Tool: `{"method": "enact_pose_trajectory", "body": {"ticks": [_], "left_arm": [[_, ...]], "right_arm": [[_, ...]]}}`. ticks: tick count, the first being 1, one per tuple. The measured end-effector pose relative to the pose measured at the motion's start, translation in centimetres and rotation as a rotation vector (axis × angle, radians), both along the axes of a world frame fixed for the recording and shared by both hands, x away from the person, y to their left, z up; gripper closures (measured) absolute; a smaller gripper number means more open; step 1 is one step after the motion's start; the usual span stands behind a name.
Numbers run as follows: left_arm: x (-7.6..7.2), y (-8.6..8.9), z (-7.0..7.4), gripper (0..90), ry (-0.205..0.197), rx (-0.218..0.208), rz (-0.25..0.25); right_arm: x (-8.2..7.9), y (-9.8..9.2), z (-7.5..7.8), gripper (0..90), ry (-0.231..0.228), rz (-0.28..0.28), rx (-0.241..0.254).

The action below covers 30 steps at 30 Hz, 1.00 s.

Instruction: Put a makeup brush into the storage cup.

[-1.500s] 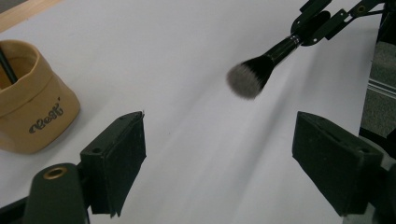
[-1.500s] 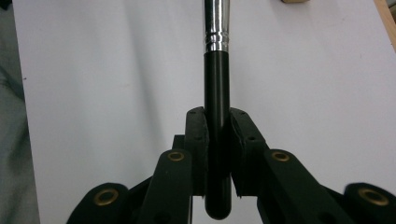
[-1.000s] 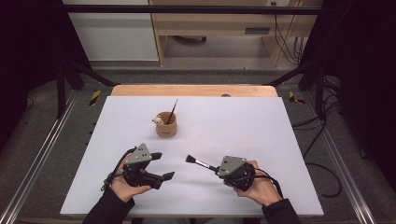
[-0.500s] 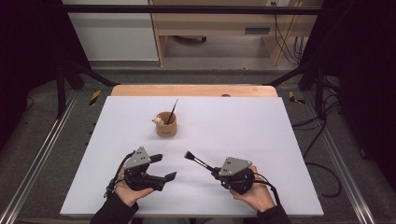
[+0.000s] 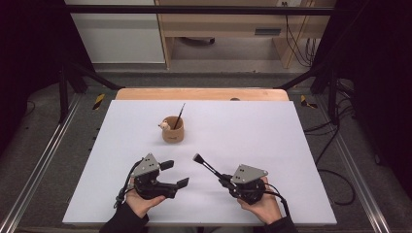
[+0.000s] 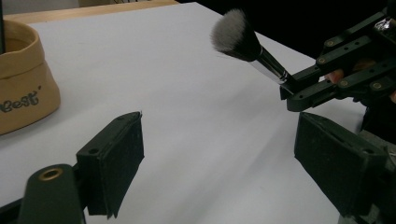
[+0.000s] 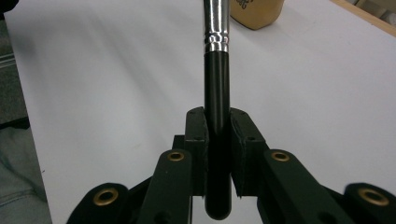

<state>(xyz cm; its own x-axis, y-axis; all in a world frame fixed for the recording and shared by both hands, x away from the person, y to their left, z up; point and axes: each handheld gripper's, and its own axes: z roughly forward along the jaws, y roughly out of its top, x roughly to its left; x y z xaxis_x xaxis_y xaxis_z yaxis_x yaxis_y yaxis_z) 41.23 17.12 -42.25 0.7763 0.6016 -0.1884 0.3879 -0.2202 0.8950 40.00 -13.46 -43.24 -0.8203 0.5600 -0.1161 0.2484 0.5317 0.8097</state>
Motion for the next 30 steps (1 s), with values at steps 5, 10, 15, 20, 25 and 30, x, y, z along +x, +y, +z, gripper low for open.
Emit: {"method": "enact_pose_trajectory", "body": {"ticks": [5, 10, 15, 20, 25, 30], "left_arm": [[0.0, -0.4, 0.2, 15.6, -0.001, -0.034, 0.002], [0.1, -1.0, 0.4, 15.7, 0.0, -0.056, -0.002], [0.2, -1.7, 0.6, 16.0, 0.0, -0.068, -0.01], [0.3, -2.4, 0.8, 17.1, 0.002, -0.087, -0.017], [0.3, -3.0, 0.9, 18.5, 0.007, -0.11, -0.027], [0.3, -3.4, 0.9, 20.4, 0.009, -0.128, -0.03]], "right_arm": [[-0.1, 0.0, 0.1, 79.4, -0.002, -0.006, 0.029], [-0.1, 0.0, 0.2, 79.4, -0.005, -0.019, 0.056], [-0.2, 0.1, 0.3, 79.4, -0.004, -0.024, 0.074], [-0.2, 0.1, 0.4, 79.4, -0.008, -0.025, 0.094], [-0.2, 0.1, 0.5, 79.4, -0.009, -0.029, 0.113], [-0.2, 0.1, 0.6, 79.4, -0.011, -0.026, 0.134]]}}
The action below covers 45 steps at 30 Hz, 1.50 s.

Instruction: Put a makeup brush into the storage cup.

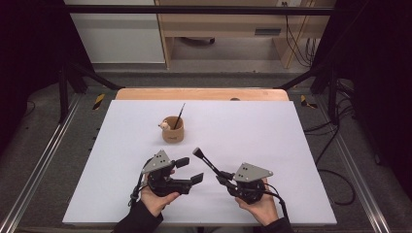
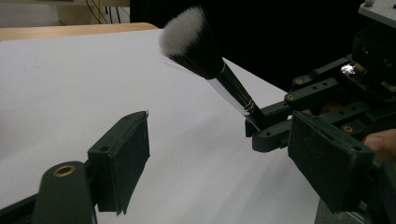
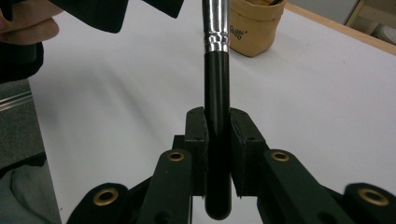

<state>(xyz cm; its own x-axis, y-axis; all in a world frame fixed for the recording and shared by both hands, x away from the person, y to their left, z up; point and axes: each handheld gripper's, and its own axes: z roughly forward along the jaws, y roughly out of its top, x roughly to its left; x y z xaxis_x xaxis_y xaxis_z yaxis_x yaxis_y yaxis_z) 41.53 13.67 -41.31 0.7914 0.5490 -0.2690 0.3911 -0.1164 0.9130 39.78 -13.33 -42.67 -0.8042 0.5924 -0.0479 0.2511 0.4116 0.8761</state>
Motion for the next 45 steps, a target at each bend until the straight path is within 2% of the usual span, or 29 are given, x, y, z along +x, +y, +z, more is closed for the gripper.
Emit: {"method": "enact_pose_trajectory", "body": {"ticks": [14, 22, 45], "left_arm": [[0.4, -0.8, 0.0, 28.2, 0.021, -0.042, -0.013], [0.4, -1.2, -0.1, 36.2, 0.023, -0.043, -0.025], [0.4, -0.7, -0.2, 61.6, 0.053, -0.098, -0.018]], "right_arm": [[-0.1, 0.6, 0.1, 79.4, 0.0, 0.013, 0.016], [-0.3, 1.1, 0.1, 79.4, -0.003, 0.029, 0.021], [-0.4, 2.1, -0.1, 79.4, -0.001, 0.064, 0.042]]}}
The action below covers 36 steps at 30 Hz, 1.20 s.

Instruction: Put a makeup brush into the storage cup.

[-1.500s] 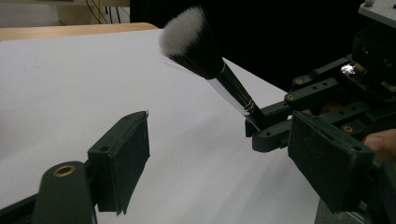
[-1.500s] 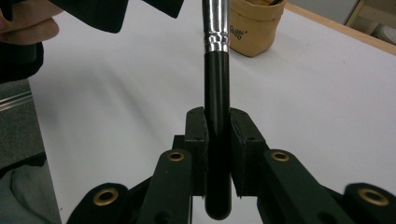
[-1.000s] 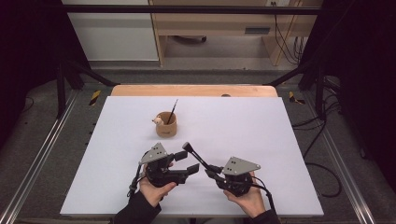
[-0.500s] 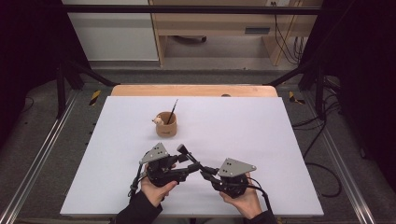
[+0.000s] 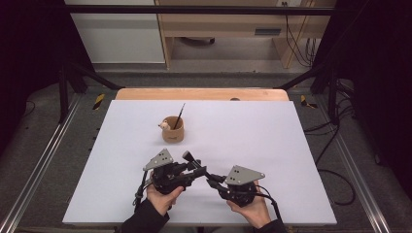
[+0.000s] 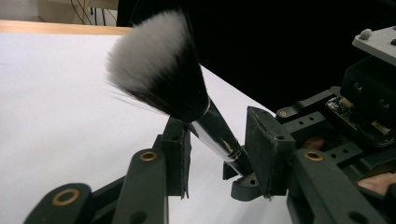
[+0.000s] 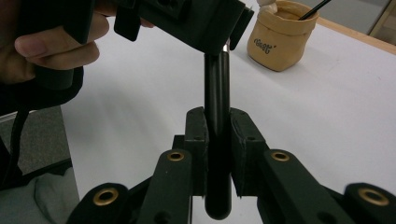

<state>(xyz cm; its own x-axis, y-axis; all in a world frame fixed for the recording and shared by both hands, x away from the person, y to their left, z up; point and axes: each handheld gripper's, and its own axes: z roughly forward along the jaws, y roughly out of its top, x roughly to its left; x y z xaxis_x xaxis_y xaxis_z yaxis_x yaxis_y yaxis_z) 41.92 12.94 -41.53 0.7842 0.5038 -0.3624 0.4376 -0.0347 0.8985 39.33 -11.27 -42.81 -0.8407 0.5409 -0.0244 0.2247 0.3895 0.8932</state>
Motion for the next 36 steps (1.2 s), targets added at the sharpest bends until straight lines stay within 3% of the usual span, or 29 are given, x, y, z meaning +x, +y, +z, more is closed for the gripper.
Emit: {"method": "enact_pose_trajectory", "body": {"ticks": [23, 36], "left_arm": [[-0.65, -0.06, 0.36, 75.7, -0.001, -0.036, -0.034], [-1.0, -0.15, 0.6, 76.9, -0.022, -0.018, -0.031]], "right_arm": [[-0.01, 0.47, -0.43, 79.1, 0.009, 0.012, -0.004], [0.04, 0.61, -0.51, 77.1, 0.017, 0.014, 0.008]]}}
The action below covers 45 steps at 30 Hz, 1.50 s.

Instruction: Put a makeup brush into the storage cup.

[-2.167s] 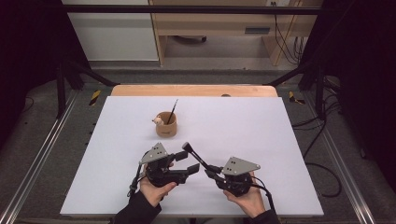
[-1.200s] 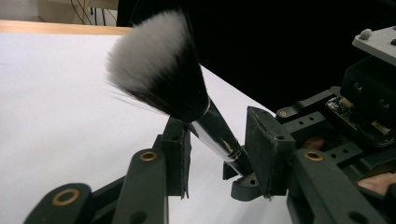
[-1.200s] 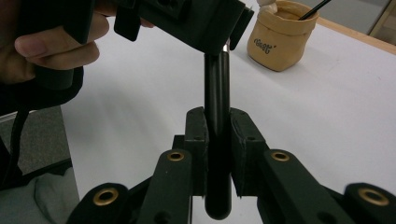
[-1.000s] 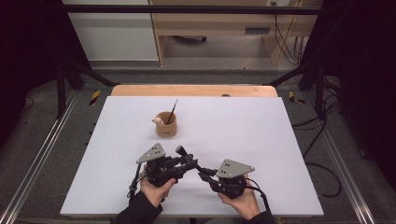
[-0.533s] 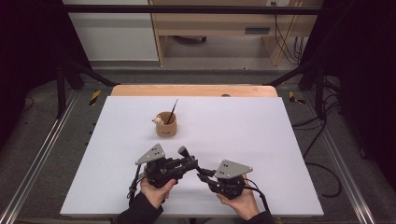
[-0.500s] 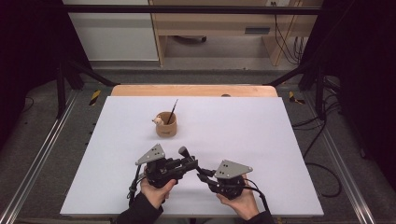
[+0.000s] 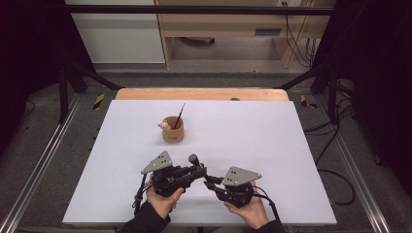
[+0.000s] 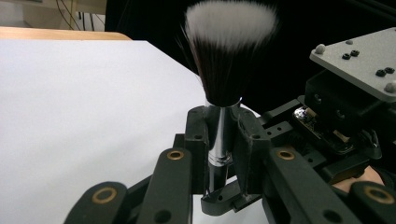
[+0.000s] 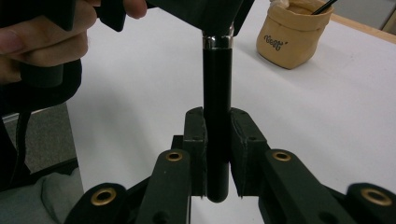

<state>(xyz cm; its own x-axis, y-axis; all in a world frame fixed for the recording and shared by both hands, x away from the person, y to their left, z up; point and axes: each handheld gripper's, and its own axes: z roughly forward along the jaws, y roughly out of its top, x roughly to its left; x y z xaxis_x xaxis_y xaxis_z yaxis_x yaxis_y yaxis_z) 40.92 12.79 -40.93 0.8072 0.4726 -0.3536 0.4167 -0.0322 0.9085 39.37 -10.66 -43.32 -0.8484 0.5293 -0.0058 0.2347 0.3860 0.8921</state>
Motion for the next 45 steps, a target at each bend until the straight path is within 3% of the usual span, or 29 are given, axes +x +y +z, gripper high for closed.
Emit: {"method": "enact_pose_trajectory", "body": {"ticks": [9, 21, 37, 45], "left_arm": [[0.1, 0.6, 0.4, 76.9, -0.022, 0.022, 0.021], [0.3, 1.8, 0.8, 76.9, -0.033, 0.054, 0.051], [0.8, 3.9, 1.3, 76.9, -0.031, 0.076, 0.089], [1.1, 5.3, 1.7, 76.9, -0.04, 0.096, 0.12]], "right_arm": [[0.1, -0.4, 0.4, 58.8, 0.019, -0.023, 0.046], [0.5, -2.6, 1.2, 38.3, 0.029, -0.129, 0.104], [1.5, -6.0, 1.1, 15.2, 0.044, -0.291, 0.09], [1.8, -8.0, 1.0, 12.3, 0.047, -0.352, 0.093]]}}
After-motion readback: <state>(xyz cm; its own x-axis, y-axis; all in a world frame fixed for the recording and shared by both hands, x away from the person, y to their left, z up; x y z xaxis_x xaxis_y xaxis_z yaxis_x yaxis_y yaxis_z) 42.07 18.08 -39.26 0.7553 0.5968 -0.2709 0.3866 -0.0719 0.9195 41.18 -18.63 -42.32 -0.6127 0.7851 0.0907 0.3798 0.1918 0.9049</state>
